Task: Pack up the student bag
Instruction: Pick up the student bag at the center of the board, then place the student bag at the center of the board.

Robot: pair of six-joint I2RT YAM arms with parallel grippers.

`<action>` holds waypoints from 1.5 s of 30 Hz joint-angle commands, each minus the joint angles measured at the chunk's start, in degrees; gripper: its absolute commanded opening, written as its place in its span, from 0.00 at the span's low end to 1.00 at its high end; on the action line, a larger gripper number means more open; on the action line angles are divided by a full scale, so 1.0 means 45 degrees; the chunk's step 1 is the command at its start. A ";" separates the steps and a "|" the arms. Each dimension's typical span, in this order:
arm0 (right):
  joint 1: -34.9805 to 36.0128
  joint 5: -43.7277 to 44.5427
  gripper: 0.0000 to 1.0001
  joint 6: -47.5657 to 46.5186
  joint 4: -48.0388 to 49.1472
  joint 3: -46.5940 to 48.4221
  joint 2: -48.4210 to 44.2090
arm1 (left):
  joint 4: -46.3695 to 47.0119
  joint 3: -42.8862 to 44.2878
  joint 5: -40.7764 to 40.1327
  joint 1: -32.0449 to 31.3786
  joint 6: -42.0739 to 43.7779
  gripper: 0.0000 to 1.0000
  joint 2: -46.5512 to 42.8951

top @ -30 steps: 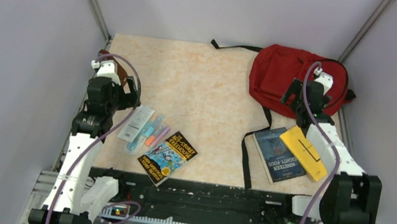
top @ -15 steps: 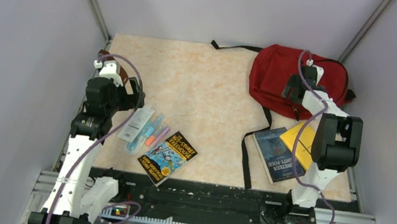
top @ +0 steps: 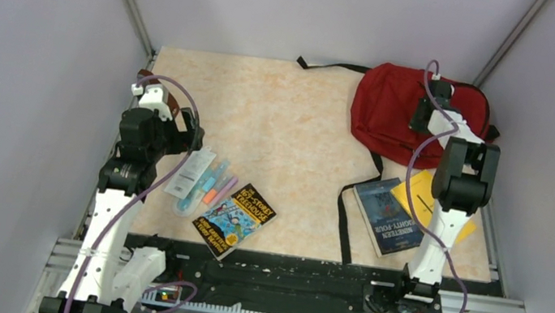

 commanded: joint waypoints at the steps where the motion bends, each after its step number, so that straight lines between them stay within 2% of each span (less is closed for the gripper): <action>1: -0.0070 -0.1097 0.00 0.0012 -0.0831 0.0674 -0.0295 | 0.0589 0.0212 0.0197 0.0067 0.0000 0.97 0.0048; 6: 0.0212 -0.2536 0.00 0.0443 -0.0625 -0.0504 -0.3041 | 0.0561 0.0238 0.0062 0.0067 0.0004 0.97 0.0120; 10: 0.0762 -0.0908 0.00 0.0976 -0.1174 -0.1272 -0.5542 | 0.0515 0.0234 -0.0026 0.0067 0.0000 0.97 0.0160; 17: 0.3773 0.2278 0.00 0.3007 -0.1328 -0.2385 -0.8900 | 0.0610 0.0194 0.0254 0.0068 0.0039 0.96 0.0159; 20: 0.5663 0.3729 0.00 0.3978 -0.0387 -0.3390 -0.9914 | 0.0610 0.0198 0.0241 0.0067 0.0039 0.96 0.0103; 25: 0.8854 0.6239 0.00 0.5357 0.4374 -0.6717 -1.1626 | 0.0667 0.0137 0.0323 0.0067 0.0078 0.95 -0.0030; 29: 1.0913 0.8275 0.00 0.5569 0.6208 -0.7410 -1.1248 | 0.0631 0.0139 0.0125 0.0067 0.0097 0.95 -0.0070; 37: 1.3343 1.0300 0.00 0.6218 0.8771 -0.7023 -0.8780 | 0.0610 0.0144 -0.0014 0.0067 0.0117 0.95 -0.0076; 41: 1.3518 0.9785 0.00 0.6482 0.8353 -0.5907 -0.7032 | 0.0591 0.0146 -0.0073 0.0069 0.0136 0.95 -0.0036; 42: 1.3523 0.9382 0.07 0.6436 0.7979 -0.5548 -0.6721 | 0.0591 0.0152 -0.0080 0.0067 0.0153 0.95 -0.0036; 44: 1.3518 0.8643 0.59 0.5909 0.7421 -0.4943 -0.6190 | 0.0575 0.0163 -0.0065 0.0067 0.0156 0.95 -0.0017; 45: 1.3515 0.8353 0.80 0.5559 0.7086 -0.4651 -0.6030 | 0.0581 0.0161 -0.0032 0.0067 0.0156 0.95 -0.0026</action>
